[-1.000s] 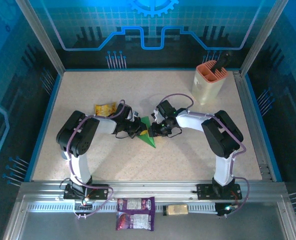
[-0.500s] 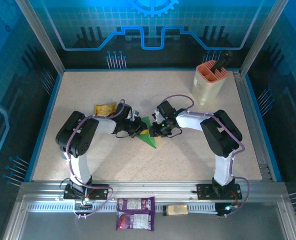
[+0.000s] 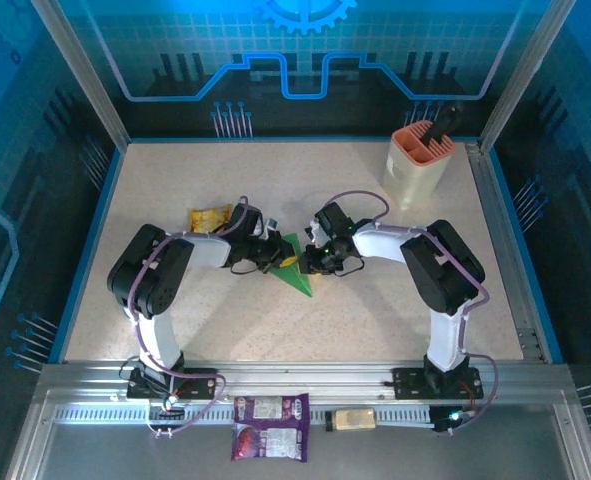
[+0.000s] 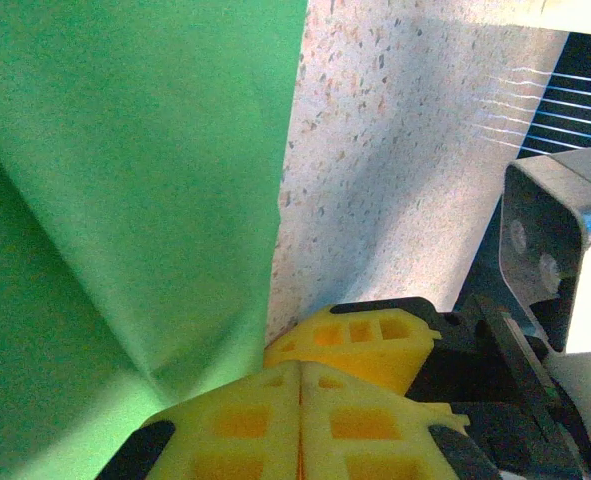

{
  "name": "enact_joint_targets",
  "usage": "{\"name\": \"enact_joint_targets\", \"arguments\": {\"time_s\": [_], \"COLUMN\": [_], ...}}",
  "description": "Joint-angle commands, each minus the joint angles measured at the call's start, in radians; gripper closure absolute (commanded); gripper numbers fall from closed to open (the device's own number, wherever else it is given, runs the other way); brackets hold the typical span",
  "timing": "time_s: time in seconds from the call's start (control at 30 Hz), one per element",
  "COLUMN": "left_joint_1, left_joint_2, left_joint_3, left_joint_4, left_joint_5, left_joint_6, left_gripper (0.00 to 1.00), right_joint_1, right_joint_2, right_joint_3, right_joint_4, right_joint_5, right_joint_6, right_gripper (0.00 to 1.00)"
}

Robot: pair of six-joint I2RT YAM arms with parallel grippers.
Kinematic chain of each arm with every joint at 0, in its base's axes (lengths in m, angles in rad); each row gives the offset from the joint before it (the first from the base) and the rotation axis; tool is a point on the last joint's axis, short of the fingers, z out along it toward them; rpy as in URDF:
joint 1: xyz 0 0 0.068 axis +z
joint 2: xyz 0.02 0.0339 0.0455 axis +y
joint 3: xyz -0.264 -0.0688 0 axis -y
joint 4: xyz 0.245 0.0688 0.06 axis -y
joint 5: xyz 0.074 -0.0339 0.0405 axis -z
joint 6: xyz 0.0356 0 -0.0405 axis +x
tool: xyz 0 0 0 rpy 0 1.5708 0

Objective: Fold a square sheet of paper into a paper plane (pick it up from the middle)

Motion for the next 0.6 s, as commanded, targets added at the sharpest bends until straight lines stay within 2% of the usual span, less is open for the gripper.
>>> {"name": "enact_joint_targets", "arguments": {"time_s": [0.0, 0.57], "left_joint_1": [0.005, -0.006], "left_joint_2": [-0.004, 0.061], "left_joint_3": [0.022, 0.066], "left_joint_4": [-0.031, -0.106], "left_joint_5": [0.004, -0.004], "left_joint_6": [0.027, 0.057], "left_gripper": [0.92, 0.94], "right_joint_1": [0.019, 0.031], "right_joint_2": [0.048, 0.07], "right_joint_3": [-0.045, -0.034], "right_joint_4": [-0.041, -0.075], "right_joint_5": [0.014, 0.04], "right_joint_6": [0.01, 0.004], "right_gripper": [0.74, 0.75]}}
